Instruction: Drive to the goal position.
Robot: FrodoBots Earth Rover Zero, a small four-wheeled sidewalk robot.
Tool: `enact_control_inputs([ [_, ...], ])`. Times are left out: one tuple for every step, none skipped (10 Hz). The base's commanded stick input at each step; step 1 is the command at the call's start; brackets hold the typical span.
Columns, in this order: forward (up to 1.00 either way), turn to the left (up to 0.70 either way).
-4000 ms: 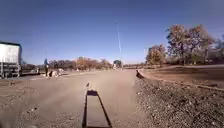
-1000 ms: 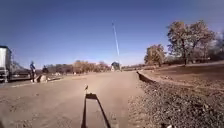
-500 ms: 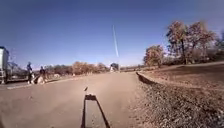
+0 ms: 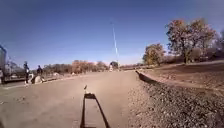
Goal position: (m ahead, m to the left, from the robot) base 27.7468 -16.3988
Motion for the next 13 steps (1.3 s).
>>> enact_control_inputs([
  [0.50,0.00],
  [0.50,0.00],
  [0.50,0.00],
  [0.50,0.00],
  [0.50,0.00],
  [0.50,0.00],
  [0.50,0.00],
  [0.50,0.00],
  [0.50,0.00],
  [0.50,0.00],
  [0.50,0.00],
  [0.50,0.00],
  [0.50,0.00],
])
